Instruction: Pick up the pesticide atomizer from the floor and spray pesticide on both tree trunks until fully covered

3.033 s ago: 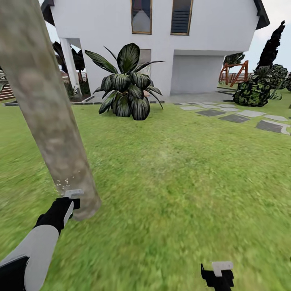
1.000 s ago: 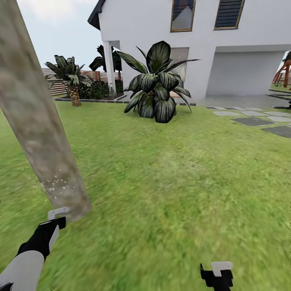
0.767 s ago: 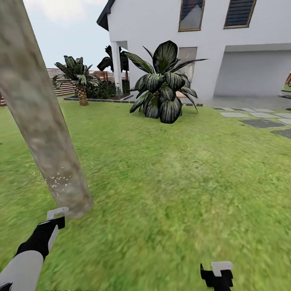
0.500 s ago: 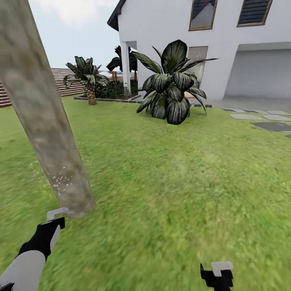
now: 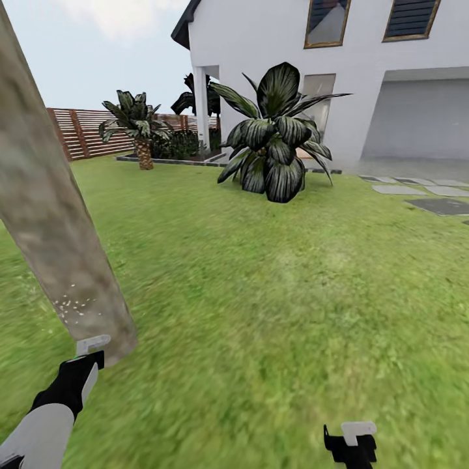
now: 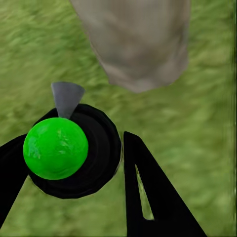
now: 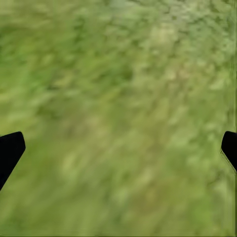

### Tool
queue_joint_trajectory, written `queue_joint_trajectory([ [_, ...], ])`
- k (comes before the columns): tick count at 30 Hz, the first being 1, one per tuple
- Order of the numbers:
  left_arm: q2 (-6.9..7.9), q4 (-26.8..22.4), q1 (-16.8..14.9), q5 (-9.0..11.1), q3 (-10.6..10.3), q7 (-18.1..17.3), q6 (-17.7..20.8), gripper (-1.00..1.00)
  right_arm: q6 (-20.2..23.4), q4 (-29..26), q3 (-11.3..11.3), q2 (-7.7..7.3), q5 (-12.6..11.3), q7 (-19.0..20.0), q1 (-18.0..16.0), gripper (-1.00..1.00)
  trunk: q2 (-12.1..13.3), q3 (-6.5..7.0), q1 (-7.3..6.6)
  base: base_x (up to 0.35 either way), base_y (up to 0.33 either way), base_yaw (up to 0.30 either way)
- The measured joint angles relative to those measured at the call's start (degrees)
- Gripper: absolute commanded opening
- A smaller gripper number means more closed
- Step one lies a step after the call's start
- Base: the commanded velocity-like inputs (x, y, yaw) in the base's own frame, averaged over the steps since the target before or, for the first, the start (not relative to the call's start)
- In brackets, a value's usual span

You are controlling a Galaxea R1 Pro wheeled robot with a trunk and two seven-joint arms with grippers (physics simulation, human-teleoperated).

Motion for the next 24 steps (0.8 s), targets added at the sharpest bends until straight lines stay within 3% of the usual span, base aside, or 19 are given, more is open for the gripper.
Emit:
queue_joint_trajectory([
  [5,0.03,-0.2,0.0,0.0,0.0,0.0,0.0,-1.00,0.0,0.0,0.0,0.06,0.0,-0.1,0.0,1.00,0.0,0.00,0.00,0.187,-0.217,0.036],
  [18,0.02,-0.2,0.0,0.0,0.0,0.0,0.0,-1.00,0.0,0.0,0.0,0.10,0.0,-0.1,0.0,1.00,0.0,0.00,0.01,0.142,-0.241,0.264],
  [24,0.00,-0.2,0.0,0.0,-0.1,0.0,0.0,-1.00,0.0,0.0,0.0,0.09,0.0,-0.1,0.0,1.00,0.0,0.00,0.01,0.098,-0.260,0.077],
])
